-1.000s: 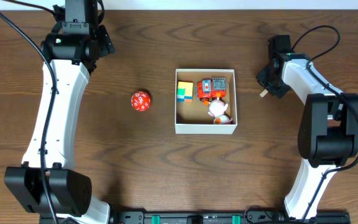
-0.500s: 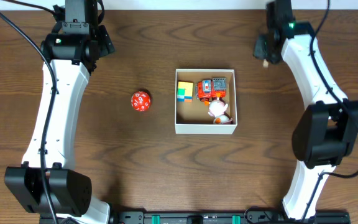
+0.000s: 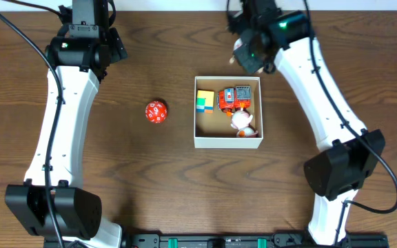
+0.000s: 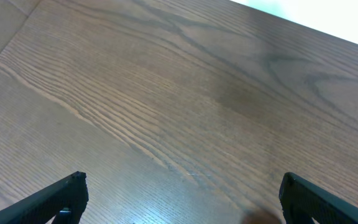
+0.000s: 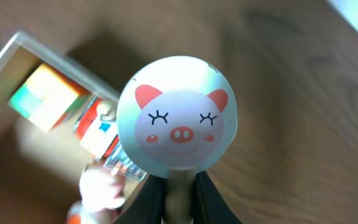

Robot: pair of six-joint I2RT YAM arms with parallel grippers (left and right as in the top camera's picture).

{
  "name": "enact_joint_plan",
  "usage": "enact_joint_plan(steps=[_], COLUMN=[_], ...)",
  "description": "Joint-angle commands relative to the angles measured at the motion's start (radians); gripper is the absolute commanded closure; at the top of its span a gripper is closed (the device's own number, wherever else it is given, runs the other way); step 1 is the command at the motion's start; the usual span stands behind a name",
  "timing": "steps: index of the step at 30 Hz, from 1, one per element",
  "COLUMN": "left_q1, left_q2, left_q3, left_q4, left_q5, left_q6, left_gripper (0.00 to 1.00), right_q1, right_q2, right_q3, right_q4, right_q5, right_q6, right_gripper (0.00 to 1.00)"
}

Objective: Pack container
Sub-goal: 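Lower the rattle into the box and open right gripper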

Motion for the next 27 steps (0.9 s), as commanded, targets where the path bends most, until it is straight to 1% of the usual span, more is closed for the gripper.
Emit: enact_joint_plan(steps=[1,6,10,14,19,21,27], left_q1=[0.001,0.001,0.001,0.001,0.001,0.001,0.001], left_q2=[0.011,0.011,0.011,0.011,0.011,0.011,0.011], left_q3=[-0.006,-0.006,-0.006,-0.006,-0.006,-0.006,-0.006], left_q4=[-0.002,-0.002,-0.002,-0.002,-0.002,-0.002,-0.002], left_q5=[-0.009,-0.009,-0.009,-0.009,-0.009,-0.009,-0.009], left_q6=[-0.008,-0.008,-0.008,-0.008,-0.008,-0.008,-0.008], left_gripper=[0.02,0.02,0.02,0.02,0.02,0.02,0.02], right_q1=[0.034,0.062,0.066,0.066,0.066,0.066,0.066], right_q2=[-0.041,-0.041,-0.041,-0.041,-0.04,-0.04,-0.04], right_q3=[0.016,0.016,0.016,0.016,0.003,-0.003,-0.045], right_q4=[-0.035,-0.128,-0.173,-0.179,-0.182,-0.182,-0.182], right_q5=[-0.013,-0.059,-0.217,-0.335,-0.422,-0.433,-0.433], right_q6=[-0.12,-0.228,-0.33,-0.403,-0.561,-0.586,-0.586], right_gripper=[0.99,0.99,0.99,0.99,0.99,0.99,0.99])
